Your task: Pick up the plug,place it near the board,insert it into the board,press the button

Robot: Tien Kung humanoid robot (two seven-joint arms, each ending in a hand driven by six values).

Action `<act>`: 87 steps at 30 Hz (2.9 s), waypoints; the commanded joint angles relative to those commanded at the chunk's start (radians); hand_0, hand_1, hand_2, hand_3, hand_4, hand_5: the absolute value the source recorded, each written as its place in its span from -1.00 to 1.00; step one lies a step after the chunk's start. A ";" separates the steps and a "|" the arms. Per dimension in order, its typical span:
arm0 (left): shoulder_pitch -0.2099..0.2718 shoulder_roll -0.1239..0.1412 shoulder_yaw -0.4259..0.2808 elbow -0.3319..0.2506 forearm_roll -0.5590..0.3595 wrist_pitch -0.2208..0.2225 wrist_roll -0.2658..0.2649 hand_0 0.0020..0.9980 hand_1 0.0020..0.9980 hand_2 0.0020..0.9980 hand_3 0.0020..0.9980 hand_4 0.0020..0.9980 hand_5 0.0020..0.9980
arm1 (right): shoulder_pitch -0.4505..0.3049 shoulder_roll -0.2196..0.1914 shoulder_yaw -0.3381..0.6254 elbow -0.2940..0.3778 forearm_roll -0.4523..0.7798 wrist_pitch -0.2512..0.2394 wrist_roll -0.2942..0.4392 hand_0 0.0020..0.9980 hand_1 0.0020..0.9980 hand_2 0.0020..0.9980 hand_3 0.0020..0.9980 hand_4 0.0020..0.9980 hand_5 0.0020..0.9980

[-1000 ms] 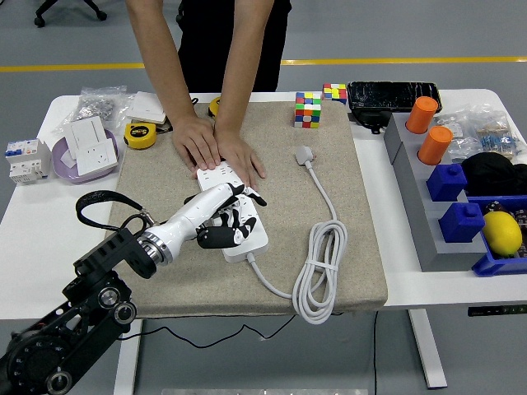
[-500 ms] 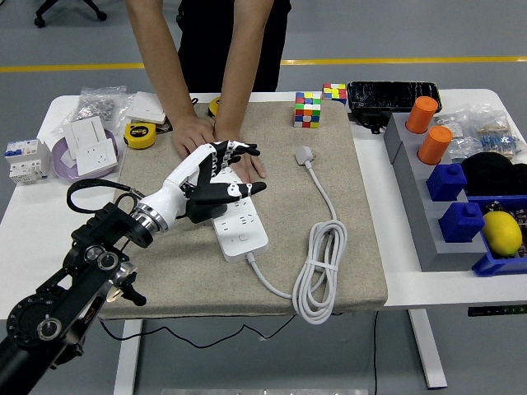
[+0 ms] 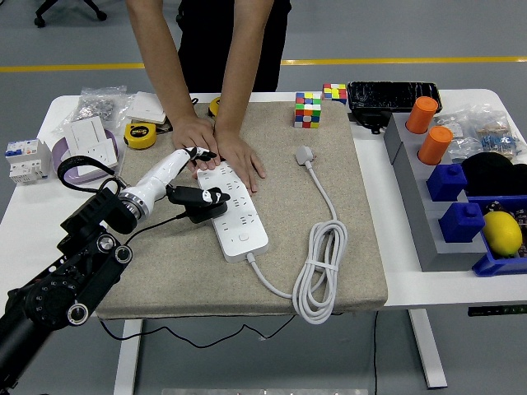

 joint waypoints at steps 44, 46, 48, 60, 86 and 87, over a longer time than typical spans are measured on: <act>0.075 0.008 0.016 -0.065 0.203 0.042 0.005 -0.27 -0.51 -0.27 -0.02 0.58 -0.92 | 0.002 0.000 0.004 0.000 0.003 -0.002 -0.001 0.72 0.43 0.42 0.36 1.00 0.33; 0.085 0.006 0.009 -0.073 0.171 0.045 -0.001 -0.27 -0.50 -0.29 -0.05 0.53 -0.88 | 0.002 0.000 0.003 0.000 0.005 -0.003 0.000 0.72 0.43 0.42 0.36 1.00 0.33; 0.097 0.004 -0.004 -0.085 0.147 0.047 -0.005 -0.27 -0.50 -0.29 -0.05 0.53 -0.88 | 0.002 0.000 0.002 0.000 0.005 -0.003 0.000 0.72 0.43 0.42 0.36 1.00 0.33; 0.137 0.014 -0.135 -0.079 0.138 0.069 -0.020 -0.26 -0.45 -0.29 -0.07 0.54 -0.86 | -0.001 0.000 -0.001 0.000 0.002 -0.003 -0.004 0.72 0.43 0.42 0.36 1.00 0.34; 0.159 0.024 -0.129 -0.007 -0.105 0.024 -0.068 1.00 1.00 0.99 0.90 1.00 0.81 | -0.001 0.001 -0.002 0.000 0.008 -0.005 -0.005 0.72 0.44 0.42 0.35 1.00 0.33; 0.164 0.019 -0.135 -0.014 -0.141 0.049 -0.089 1.00 1.00 0.99 0.90 1.00 0.81 | -0.001 0.001 -0.001 0.000 0.008 -0.005 -0.005 0.72 0.44 0.42 0.35 1.00 0.33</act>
